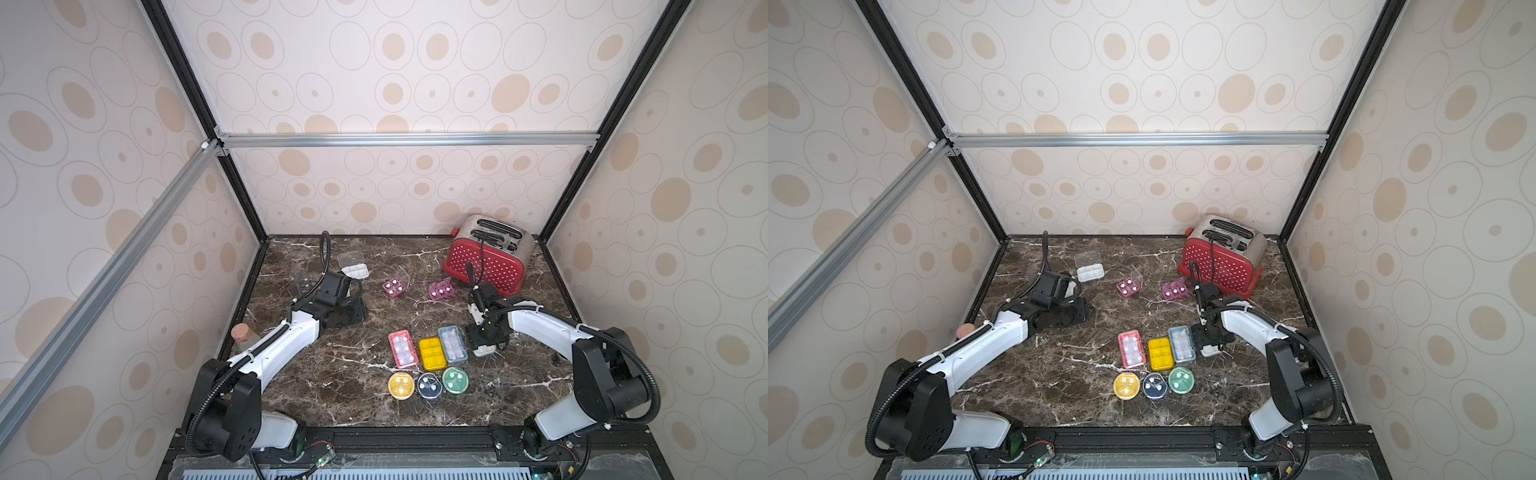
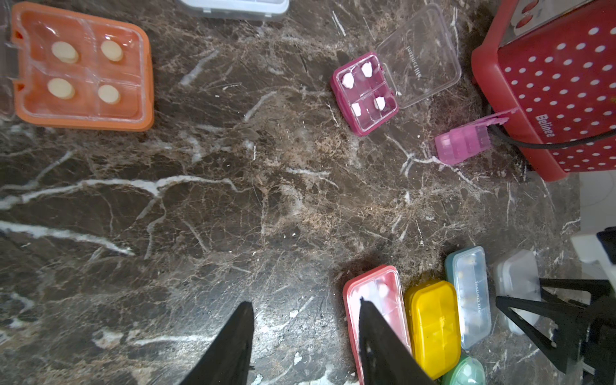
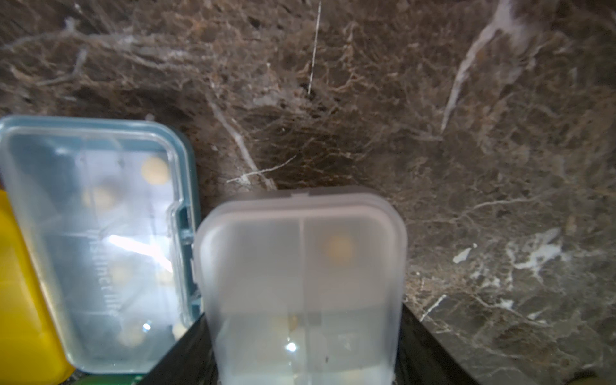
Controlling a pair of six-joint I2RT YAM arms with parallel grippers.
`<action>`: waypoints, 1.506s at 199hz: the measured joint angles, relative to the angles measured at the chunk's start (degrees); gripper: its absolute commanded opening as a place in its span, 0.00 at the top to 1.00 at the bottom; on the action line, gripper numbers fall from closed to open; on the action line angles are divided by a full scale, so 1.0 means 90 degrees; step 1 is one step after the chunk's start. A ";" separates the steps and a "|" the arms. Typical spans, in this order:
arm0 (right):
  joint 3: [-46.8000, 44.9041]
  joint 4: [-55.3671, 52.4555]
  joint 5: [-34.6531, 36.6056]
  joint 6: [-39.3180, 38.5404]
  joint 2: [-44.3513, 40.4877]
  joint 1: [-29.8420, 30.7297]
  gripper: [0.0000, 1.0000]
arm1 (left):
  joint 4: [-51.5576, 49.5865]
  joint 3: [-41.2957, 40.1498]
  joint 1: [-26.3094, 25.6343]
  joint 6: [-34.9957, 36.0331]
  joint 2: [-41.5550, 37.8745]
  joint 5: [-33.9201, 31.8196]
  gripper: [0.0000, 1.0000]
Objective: Close pillboxes
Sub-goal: Place the pillbox at the center of the board, then pick up the pillbox at the center of the board.
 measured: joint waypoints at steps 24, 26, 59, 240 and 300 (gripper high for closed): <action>0.0058 0.0010 -0.0117 -0.0083 0.0267 -0.0017 0.49 | 0.0000 0.0000 0.0000 -0.0015 0.0000 0.0007 0.48; 0.0068 0.0007 -0.0124 -0.0087 0.0296 -0.0019 0.49 | 0.0000 0.0000 0.0000 -0.0017 0.0000 0.0007 0.48; 0.0255 -0.0066 -0.0233 -0.0085 0.0639 -0.0022 0.43 | -0.0007 0.0000 0.0000 -0.0039 0.0000 -0.0010 0.46; 0.2752 -0.0345 -0.0131 0.0622 0.1324 -0.0260 0.56 | 0.0180 0.0185 -0.0073 -0.0158 0.0384 0.0175 0.46; 0.3835 -0.0085 -0.0284 0.0602 0.2771 -0.0345 0.59 | 0.0238 0.0175 -0.0075 -0.0163 0.0384 0.0262 0.46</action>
